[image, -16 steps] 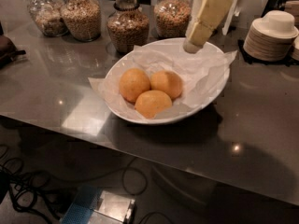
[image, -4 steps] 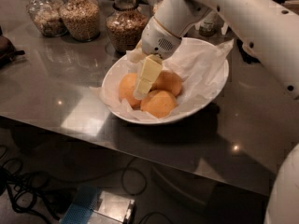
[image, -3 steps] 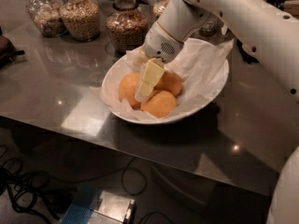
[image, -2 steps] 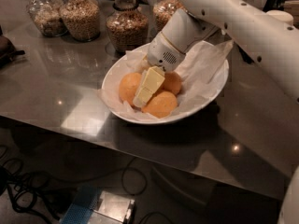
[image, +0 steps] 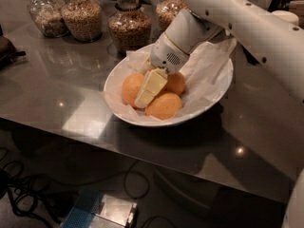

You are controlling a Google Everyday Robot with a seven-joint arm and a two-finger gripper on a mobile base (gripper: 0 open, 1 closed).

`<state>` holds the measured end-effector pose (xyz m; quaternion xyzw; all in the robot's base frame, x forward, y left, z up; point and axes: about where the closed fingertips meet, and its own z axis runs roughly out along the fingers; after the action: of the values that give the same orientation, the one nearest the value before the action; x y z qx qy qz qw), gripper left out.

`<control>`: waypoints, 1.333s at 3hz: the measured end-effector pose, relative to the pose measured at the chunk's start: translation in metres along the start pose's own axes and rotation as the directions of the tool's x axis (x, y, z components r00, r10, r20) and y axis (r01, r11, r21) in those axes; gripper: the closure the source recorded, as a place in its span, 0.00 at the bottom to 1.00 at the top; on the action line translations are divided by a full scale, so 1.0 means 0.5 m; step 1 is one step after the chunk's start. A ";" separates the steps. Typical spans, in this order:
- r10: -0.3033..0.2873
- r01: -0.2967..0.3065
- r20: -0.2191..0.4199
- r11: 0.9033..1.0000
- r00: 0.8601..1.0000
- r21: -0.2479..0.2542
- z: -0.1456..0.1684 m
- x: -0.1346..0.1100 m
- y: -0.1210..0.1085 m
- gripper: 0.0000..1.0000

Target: Pick orange from white bowl

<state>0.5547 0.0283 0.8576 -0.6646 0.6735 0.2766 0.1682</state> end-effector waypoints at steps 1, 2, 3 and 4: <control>0.042 -0.042 0.015 0.998 0.999 0.040 0.000 -0.003 0.015 0.25; 0.066 -0.067 0.019 0.997 0.998 0.047 0.012 -0.004 0.017 0.23; 0.080 -0.081 0.022 0.996 0.997 0.050 0.016 -0.005 0.016 0.23; 0.094 -0.095 0.021 0.994 0.995 0.055 0.013 -0.003 0.016 0.39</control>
Offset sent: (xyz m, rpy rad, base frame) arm -0.0143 0.0156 -0.0343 -0.0042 0.0571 -0.2125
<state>0.5459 0.0333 0.8544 -0.6243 0.7101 0.2715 0.1796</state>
